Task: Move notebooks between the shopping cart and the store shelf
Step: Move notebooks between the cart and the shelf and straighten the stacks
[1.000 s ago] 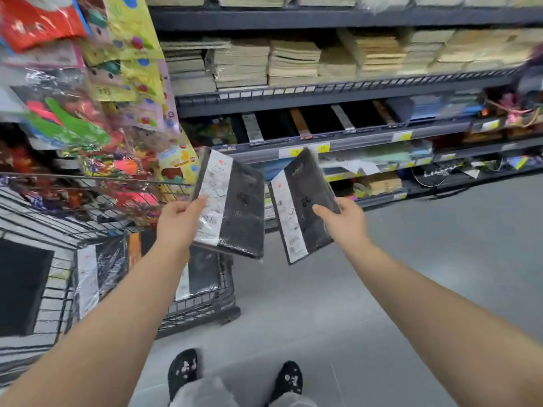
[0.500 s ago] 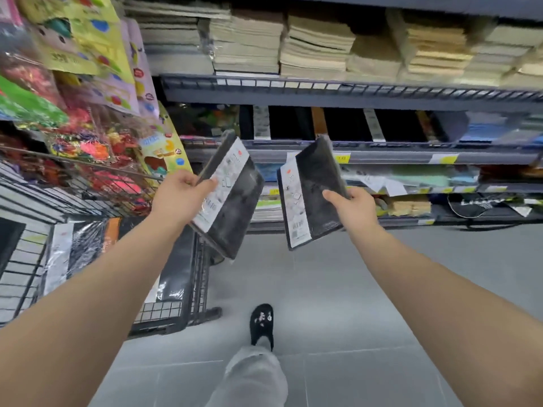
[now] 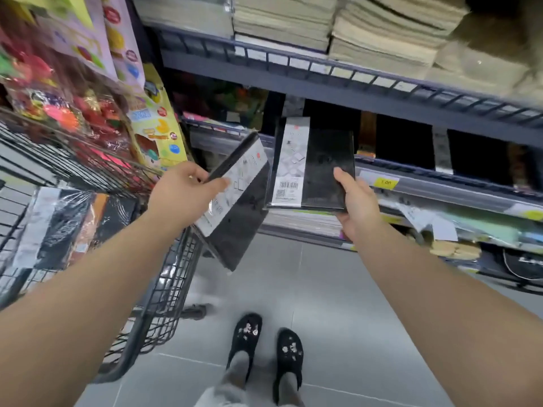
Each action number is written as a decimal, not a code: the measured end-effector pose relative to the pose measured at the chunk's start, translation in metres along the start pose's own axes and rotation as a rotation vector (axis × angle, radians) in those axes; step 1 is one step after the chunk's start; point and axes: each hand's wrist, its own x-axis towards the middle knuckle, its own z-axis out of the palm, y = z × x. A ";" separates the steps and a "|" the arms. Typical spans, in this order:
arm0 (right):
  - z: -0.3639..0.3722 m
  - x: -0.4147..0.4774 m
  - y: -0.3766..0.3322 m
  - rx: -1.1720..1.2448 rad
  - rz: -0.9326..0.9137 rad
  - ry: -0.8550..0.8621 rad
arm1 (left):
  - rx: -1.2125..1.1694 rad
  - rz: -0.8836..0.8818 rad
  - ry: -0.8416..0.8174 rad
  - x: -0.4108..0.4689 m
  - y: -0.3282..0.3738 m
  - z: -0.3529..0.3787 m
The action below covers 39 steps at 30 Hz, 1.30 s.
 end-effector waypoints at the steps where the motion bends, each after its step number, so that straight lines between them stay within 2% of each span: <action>1: 0.005 0.008 -0.002 0.007 0.006 -0.021 | -0.021 -0.013 0.003 0.001 -0.002 0.005; 9: 0.035 0.063 -0.026 0.072 -0.031 -0.100 | -0.197 -0.074 0.104 0.001 -0.018 0.044; 13: 0.036 0.080 -0.016 0.094 -0.143 -0.141 | -0.274 -0.073 0.155 0.002 -0.022 0.056; 17: 0.028 0.068 0.010 -0.457 -0.578 -0.016 | -0.357 -0.065 0.187 0.006 -0.036 0.067; 20: 0.012 0.055 0.030 -0.737 -0.907 0.140 | -0.396 -0.045 0.181 0.006 -0.040 0.070; 24: 0.008 0.066 0.033 -1.004 -1.095 0.180 | -0.413 -0.011 0.172 0.008 -0.042 0.072; 29: 0.015 0.086 0.015 -1.089 -1.095 0.247 | -0.443 0.003 0.146 0.010 -0.041 0.073; 35: 0.029 0.099 0.009 -1.385 -0.917 0.208 | -0.503 0.022 0.115 0.012 -0.040 0.073; 37: 0.026 0.095 0.011 -1.346 -0.922 0.191 | -0.533 -0.001 0.094 0.013 -0.044 0.068; 39: 0.018 0.085 0.017 -1.152 -0.957 0.183 | -0.589 -0.023 0.042 0.011 -0.048 0.061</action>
